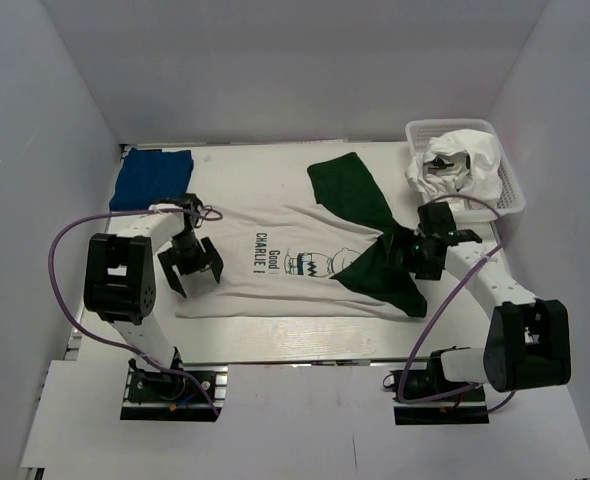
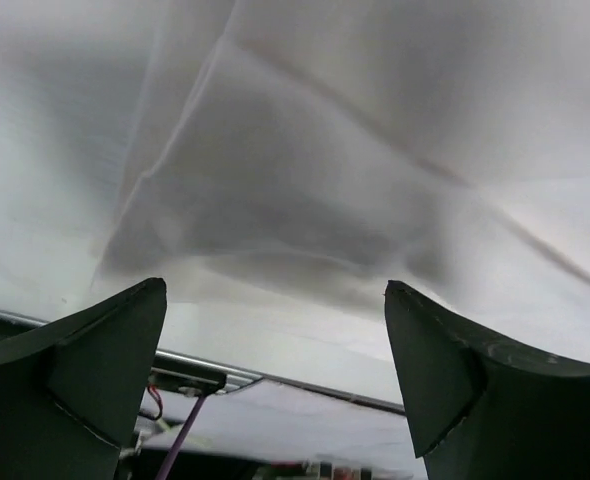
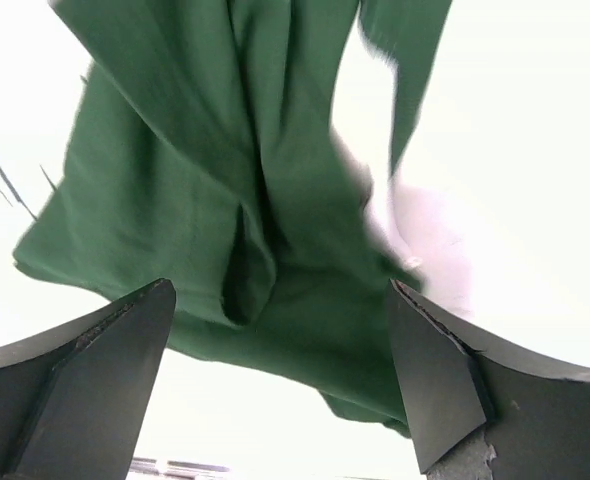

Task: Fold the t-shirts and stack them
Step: Fold the flattened tshirt in 1/3 of the way

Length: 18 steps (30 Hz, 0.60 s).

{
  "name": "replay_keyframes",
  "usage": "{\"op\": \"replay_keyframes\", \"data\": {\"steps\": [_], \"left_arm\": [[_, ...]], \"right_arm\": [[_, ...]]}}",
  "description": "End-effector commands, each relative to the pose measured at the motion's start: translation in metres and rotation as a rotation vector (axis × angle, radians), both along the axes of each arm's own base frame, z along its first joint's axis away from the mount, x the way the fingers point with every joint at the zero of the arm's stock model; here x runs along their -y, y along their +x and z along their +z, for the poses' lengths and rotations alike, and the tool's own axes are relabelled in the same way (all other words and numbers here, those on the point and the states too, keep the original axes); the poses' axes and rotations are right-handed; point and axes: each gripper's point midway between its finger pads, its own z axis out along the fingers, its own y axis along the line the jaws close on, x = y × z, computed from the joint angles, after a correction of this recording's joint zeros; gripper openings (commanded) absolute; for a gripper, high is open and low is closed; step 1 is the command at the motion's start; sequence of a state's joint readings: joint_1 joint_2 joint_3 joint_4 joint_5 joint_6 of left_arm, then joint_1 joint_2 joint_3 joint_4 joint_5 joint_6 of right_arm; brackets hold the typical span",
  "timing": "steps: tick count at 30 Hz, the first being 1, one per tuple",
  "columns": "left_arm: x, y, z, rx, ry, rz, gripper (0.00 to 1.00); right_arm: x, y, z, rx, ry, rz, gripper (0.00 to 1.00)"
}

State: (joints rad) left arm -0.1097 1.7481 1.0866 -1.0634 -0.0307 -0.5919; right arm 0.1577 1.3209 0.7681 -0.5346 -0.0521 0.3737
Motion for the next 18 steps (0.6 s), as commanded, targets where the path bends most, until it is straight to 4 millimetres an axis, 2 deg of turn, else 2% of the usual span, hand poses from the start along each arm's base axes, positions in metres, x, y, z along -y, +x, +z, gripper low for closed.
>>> {"op": "replay_keyframes", "data": {"steps": [1, 2, 4, 6, 10, 13, 16, 17, 18], "left_arm": [[-0.001, 0.048, 0.041, 0.205, 0.010, 0.001, 1.00], [0.000, 0.055, 0.046, 0.226, 0.008, -0.010, 1.00], [0.001, 0.072, 0.058, 0.275, 0.003, -0.018, 1.00], [0.002, 0.084, 0.063, 0.294, 0.001, -0.027, 1.00], [0.001, 0.087, 0.059, 0.285, 0.012, -0.036, 1.00], [0.001, 0.086, 0.052, 0.263, 0.014, -0.036, 1.00], [0.001, 0.088, 0.049, 0.261, 0.014, -0.037, 1.00], [0.001, 0.088, 0.046, 0.252, 0.015, -0.037, 1.00], [0.001, 0.088, 0.046, 0.252, 0.015, -0.037, 1.00]], "right_arm": [[0.024, 0.036, 0.048, 0.162, -0.148, -0.031, 0.90], [0.027, 0.050, 0.063, 0.213, -0.175, -0.040, 0.90], [0.029, 0.057, 0.064, 0.225, -0.204, -0.029, 0.90], [0.022, 0.064, 0.066, 0.230, -0.206, -0.003, 0.89], [0.001, 0.074, 0.056, 0.213, -0.195, 0.103, 0.83], [-0.019, 0.093, 0.060, 0.292, -0.223, 0.221, 0.80], [-0.027, 0.098, 0.054, 0.318, -0.248, 0.345, 0.80], [-0.028, 0.105, 0.051, 0.342, -0.260, 0.369, 0.80], [-0.029, 0.108, 0.046, 0.325, -0.266, 0.377, 0.76]]}}
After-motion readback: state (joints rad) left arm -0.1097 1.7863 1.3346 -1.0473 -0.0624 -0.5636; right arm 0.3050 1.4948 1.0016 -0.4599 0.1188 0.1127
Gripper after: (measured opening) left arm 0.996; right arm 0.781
